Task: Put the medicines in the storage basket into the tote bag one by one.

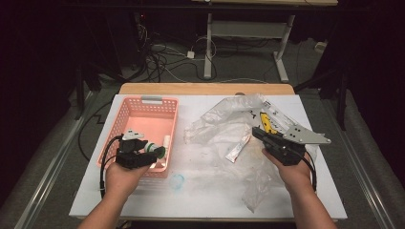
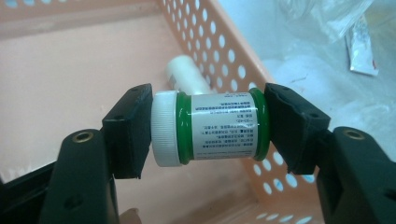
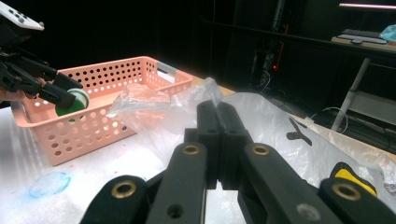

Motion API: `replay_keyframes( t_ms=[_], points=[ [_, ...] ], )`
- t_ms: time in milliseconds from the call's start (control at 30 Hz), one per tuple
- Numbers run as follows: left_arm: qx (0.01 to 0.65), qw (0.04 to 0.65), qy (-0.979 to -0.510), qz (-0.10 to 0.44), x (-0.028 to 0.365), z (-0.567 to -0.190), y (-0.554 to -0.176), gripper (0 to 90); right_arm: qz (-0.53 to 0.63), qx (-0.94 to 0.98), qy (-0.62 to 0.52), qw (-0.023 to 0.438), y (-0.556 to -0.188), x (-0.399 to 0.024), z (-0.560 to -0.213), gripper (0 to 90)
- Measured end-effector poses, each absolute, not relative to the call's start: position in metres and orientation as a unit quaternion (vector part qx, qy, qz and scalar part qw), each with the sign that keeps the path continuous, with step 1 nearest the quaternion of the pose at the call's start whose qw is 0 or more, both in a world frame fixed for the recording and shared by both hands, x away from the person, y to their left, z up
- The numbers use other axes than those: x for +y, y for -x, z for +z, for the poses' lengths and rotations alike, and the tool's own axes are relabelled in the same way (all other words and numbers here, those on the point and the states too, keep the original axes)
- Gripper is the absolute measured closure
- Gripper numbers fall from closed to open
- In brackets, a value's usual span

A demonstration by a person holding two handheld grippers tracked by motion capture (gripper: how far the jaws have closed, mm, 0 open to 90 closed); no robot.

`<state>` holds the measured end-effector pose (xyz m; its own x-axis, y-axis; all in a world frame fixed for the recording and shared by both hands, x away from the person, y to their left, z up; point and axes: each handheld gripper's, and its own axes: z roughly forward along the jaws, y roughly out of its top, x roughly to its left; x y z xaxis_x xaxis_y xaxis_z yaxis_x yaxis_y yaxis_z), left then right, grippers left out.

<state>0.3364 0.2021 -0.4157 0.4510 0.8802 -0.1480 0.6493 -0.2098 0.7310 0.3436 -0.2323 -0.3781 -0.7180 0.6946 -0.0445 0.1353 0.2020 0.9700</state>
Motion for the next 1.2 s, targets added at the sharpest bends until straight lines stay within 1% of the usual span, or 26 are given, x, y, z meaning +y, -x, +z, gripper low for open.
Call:
replay_keyframes(
  t_ms=[100,200,267,367,567,833,1200],
  points=[
    [0.494,0.389,-0.759,0.171,0.198,-0.417,-0.334,35.0,0.564,0.736,-0.281,0.248,-0.344,-0.232,-0.379,90.0],
    [0.493,0.41,-0.748,0.17,0.197,-0.417,-0.332,35.0,0.562,0.738,-0.279,0.248,-0.344,-0.231,-0.379,90.0],
    [0.491,0.414,-0.745,0.18,0.196,-0.417,-0.331,35.0,0.561,0.738,-0.28,0.249,-0.344,-0.23,-0.38,90.0],
    [0.491,0.425,-0.739,0.18,0.199,-0.416,-0.329,35.1,0.56,0.74,-0.279,0.248,-0.344,-0.23,-0.38,90.0],
    [0.485,0.432,-0.735,0.195,0.203,-0.412,-0.324,35.1,0.559,0.74,-0.278,0.249,-0.346,-0.229,-0.381,90.0],
    [0.483,0.449,-0.726,0.193,0.206,-0.408,-0.319,35.1,0.561,0.738,-0.279,0.251,-0.345,-0.231,-0.379,90.0],
    [0.461,0.462,-0.732,0.192,0.19,-0.4,-0.312,35.1,0.564,0.736,-0.277,0.252,-0.344,-0.232,-0.377,90.0]
  ],
)
